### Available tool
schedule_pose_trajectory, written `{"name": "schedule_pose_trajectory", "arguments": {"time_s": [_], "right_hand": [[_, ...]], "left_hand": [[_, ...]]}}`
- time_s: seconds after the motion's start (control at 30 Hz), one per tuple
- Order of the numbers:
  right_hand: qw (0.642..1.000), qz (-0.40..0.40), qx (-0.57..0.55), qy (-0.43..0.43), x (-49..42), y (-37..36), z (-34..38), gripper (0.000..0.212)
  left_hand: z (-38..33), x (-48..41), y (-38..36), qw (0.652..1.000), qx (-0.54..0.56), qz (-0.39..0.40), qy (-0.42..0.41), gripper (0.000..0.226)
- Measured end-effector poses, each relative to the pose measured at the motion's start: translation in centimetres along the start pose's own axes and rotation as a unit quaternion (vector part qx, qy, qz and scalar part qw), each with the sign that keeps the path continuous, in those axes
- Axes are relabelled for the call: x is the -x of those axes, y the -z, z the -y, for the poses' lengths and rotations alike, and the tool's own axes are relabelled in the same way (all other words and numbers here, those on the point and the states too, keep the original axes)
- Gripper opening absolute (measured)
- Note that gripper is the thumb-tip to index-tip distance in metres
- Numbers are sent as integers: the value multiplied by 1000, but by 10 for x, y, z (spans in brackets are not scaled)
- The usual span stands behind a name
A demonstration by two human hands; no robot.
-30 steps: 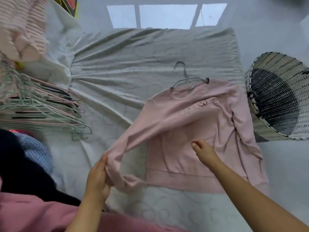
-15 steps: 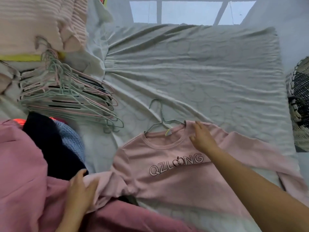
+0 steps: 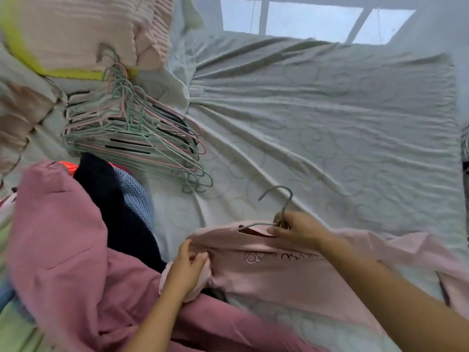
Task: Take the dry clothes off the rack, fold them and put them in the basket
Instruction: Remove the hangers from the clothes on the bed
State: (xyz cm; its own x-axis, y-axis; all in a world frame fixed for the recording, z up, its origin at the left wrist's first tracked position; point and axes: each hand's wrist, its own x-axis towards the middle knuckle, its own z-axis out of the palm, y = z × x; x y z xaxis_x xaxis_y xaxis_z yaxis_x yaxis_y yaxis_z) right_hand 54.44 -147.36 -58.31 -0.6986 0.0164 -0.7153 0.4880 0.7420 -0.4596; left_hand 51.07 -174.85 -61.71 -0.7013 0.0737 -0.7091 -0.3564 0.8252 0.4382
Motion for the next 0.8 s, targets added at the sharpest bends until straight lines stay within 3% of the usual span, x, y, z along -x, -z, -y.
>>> {"name": "schedule_pose_trajectory", "arguments": {"time_s": [0.13,0.23,0.33,0.5,0.63,0.7,0.8], "right_hand": [[999,-8,26,42,42,-8,33,27],[999,-29,6,36,72,15,48,20],[997,-67,-34,31,103,48,60,21],[986,-102,-117,55,157,84,89,26],[983,-125,-117,70,196,99,127,27],[981,-141,-117,68,210,103,147,27],[974,-164,-143,65,230,113,173,25]], "left_hand": [[-15,18,7,997,73,2,-29,60],[-38,35,15,994,83,-25,-67,44],[-67,57,32,983,131,-65,-108,9],[-99,102,74,951,203,-120,-198,17],[-94,120,119,930,253,-144,-222,8],[-87,128,141,921,246,-168,-250,23],[-75,130,180,902,264,-225,-258,23]]}}
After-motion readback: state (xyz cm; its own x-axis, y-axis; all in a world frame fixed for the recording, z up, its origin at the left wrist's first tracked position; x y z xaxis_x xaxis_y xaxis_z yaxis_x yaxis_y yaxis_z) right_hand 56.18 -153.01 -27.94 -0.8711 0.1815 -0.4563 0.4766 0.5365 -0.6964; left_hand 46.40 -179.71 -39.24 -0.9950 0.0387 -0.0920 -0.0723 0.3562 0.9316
